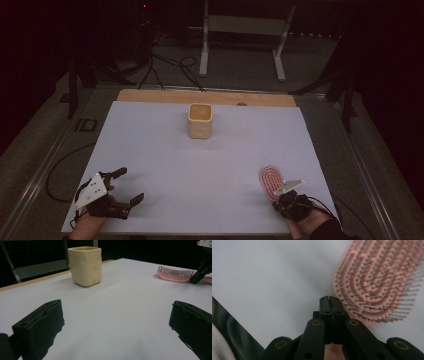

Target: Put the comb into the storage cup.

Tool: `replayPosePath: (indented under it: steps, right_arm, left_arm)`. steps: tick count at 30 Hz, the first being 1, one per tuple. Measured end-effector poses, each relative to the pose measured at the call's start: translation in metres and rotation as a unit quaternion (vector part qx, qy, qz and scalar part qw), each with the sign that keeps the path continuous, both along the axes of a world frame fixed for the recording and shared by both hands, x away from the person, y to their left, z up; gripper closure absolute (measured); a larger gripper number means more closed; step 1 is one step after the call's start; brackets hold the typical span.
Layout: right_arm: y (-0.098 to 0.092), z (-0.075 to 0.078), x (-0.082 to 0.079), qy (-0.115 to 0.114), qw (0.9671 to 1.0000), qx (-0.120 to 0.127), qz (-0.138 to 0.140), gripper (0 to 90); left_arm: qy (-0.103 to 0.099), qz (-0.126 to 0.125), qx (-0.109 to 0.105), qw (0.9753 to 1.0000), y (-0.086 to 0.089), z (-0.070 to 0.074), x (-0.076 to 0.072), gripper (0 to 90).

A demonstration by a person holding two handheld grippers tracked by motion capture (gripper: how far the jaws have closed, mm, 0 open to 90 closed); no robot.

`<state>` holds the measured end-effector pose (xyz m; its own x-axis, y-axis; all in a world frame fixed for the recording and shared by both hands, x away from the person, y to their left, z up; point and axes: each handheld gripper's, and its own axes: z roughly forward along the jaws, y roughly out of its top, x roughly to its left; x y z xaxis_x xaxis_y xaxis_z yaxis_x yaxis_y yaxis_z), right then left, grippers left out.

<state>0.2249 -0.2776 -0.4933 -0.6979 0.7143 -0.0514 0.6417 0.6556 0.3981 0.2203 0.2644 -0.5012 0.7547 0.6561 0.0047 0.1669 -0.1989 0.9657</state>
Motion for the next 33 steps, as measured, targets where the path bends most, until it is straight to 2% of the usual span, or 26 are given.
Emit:
replayPosePath:
  steps: [4, 8, 11, 15, 18, 25, 30, 33]
  right_arm:
    - [-0.010, 0.001, 0.000, -0.002, 0.9999, -0.013, -0.002, 90.0]
    - [-0.020, 0.002, 0.004, -0.002, 0.9998, -0.008, -0.016, 90.0]
    - [-0.024, 0.002, 0.007, -0.007, 0.9996, -0.020, -0.021, 90.0]
    - [-0.031, 0.002, 0.014, -0.010, 0.9992, -0.018, -0.033, 90.0]
    - [-0.032, 0.001, 0.018, -0.010, 0.9992, -0.014, -0.035, 90.0]
    - [-0.036, 0.003, 0.024, -0.012, 0.9990, -0.027, -0.034, 90.0]
    - [-0.041, 0.002, 0.029, -0.009, 0.9990, -0.027, -0.034, 90.0]
    - [-0.043, 0.003, 0.031, -0.014, 0.9986, -0.039, -0.034, 90.0]
  left_arm:
    - [0.001, 0.000, 0.000, 1.0000, 0.000, 0.000, 0.000, 0.0]
    - [0.000, -0.001, 0.001, 1.0000, 0.000, 0.000, 0.000, 0.0]
    - [0.000, 0.000, 0.000, 1.0000, 0.000, 0.000, 0.000, 0.0]
    - [0.002, -0.001, 0.001, 1.0000, 0.000, 0.000, 0.001, 0.0]
    - [0.001, -0.001, 0.000, 1.0000, 0.000, 0.000, 0.001, 0.0]
    - [0.001, 0.000, -0.001, 1.0000, 0.001, 0.000, 0.001, 0.0]
    - [0.000, 0.000, 0.000, 1.0000, 0.001, 0.000, 0.001, 0.0]
    - [0.000, 0.000, -0.001, 1.0000, 0.000, 0.000, 0.000, 0.0]
